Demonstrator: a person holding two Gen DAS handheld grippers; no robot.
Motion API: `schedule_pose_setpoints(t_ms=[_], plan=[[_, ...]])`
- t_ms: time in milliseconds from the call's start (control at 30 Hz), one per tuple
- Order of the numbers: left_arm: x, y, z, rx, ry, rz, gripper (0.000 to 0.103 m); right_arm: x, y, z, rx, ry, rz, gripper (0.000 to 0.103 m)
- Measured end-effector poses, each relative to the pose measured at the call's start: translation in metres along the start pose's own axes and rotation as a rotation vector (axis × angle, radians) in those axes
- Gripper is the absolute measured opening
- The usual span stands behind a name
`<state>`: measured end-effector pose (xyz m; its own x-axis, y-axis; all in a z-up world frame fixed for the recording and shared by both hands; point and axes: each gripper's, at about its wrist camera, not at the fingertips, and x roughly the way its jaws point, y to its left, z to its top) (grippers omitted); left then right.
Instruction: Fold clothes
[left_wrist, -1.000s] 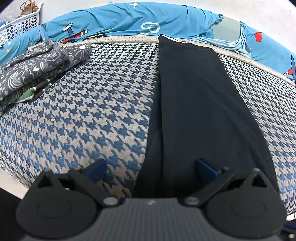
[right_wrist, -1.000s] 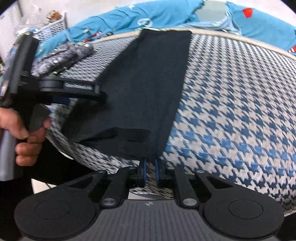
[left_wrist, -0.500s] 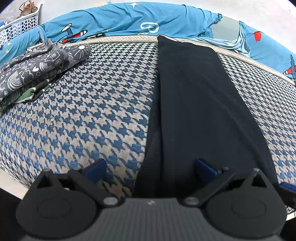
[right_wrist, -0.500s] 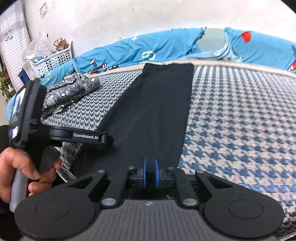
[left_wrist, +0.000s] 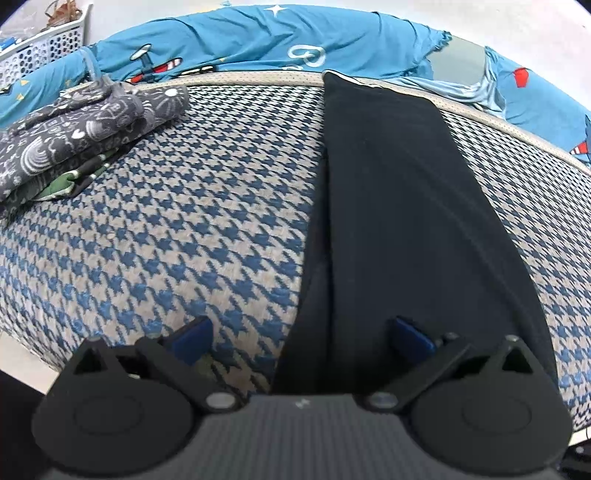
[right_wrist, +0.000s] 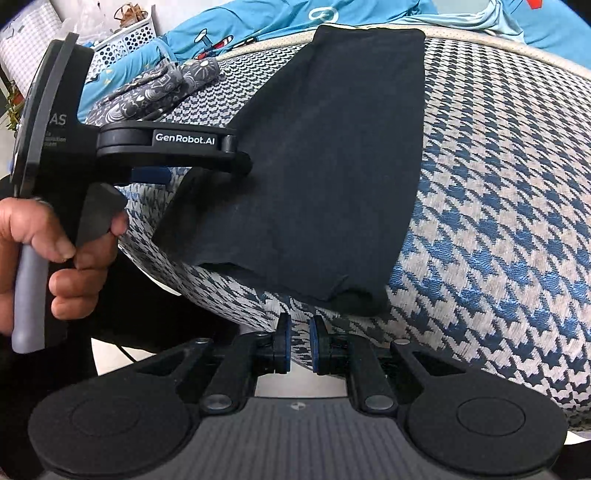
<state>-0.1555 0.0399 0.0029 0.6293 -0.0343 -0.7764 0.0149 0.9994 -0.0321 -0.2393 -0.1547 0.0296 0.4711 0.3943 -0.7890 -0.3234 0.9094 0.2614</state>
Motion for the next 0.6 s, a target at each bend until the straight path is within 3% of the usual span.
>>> schedule_pose_setpoints(t_ms=[167,333,500,600], plan=[[-0.005,0.003,0.003,-0.010,-0.028,0.014,0.103,-0.018,0.005,0.007,-0.002,-0.118,0.091,0.012],[-0.007,-0.004,0.002,0.027,-0.038,-0.009,0.103,-0.029,0.007,0.012,-0.012,-0.253,-0.046,0.018],[-0.005,-0.015,-0.003,0.071,-0.018,-0.043,0.103,-0.019,-0.012,0.011,0.095,-0.216,-0.123,0.018],[-0.005,-0.019,-0.005,0.083,-0.010,-0.053,0.103,-0.013,-0.009,0.006,0.054,-0.144,-0.135,0.018]])
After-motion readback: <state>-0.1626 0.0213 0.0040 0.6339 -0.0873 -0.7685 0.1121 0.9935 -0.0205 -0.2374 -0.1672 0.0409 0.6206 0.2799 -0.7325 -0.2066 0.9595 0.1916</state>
